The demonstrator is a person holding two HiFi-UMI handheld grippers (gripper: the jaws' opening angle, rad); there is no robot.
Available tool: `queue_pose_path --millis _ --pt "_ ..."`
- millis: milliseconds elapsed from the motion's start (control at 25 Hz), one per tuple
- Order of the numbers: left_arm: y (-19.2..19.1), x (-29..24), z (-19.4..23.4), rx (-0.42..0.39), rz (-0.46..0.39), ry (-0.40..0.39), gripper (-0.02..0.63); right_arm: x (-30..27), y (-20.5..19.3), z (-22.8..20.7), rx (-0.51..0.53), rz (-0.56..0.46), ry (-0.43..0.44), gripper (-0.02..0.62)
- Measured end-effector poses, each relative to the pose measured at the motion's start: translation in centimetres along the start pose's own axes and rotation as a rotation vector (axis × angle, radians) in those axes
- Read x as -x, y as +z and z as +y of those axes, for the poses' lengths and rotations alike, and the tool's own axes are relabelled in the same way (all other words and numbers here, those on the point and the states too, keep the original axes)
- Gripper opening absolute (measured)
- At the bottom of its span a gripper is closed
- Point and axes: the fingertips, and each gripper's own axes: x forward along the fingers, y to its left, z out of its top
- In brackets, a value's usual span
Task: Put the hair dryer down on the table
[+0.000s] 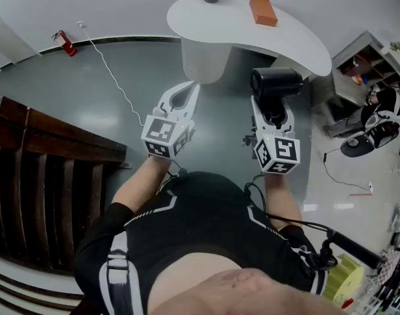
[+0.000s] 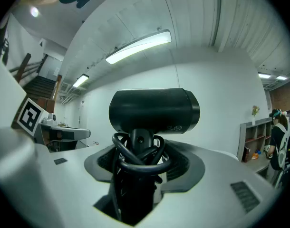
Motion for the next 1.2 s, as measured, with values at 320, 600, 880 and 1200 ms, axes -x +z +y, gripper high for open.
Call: queue_pose_path --millis 320,600,880,1200 --pt "0.2 0.3 -0.1 -0.006 -0.001 0.008 0.031 0.2 0.3 0.3 -0.008 -0.008 0.005 0.265" --pt "-0.4 0.6 0.3 0.002 0.008 0.003 0.031 0.0 0.4 0.3 -0.017 -0.025 -0.006 0.265" --pt "-0.3 0.9 1.5 0.003 0.005 -0.018 0.031 -0.8 1.2 1.4 -0.027 -0.041 -0.017 0.265" --pt "0.2 1.1 4.1 -0.012 -0.006 -0.047 0.031 -2.1 1.6 3.4 -0.013 -0.05 -0.046 0.265"
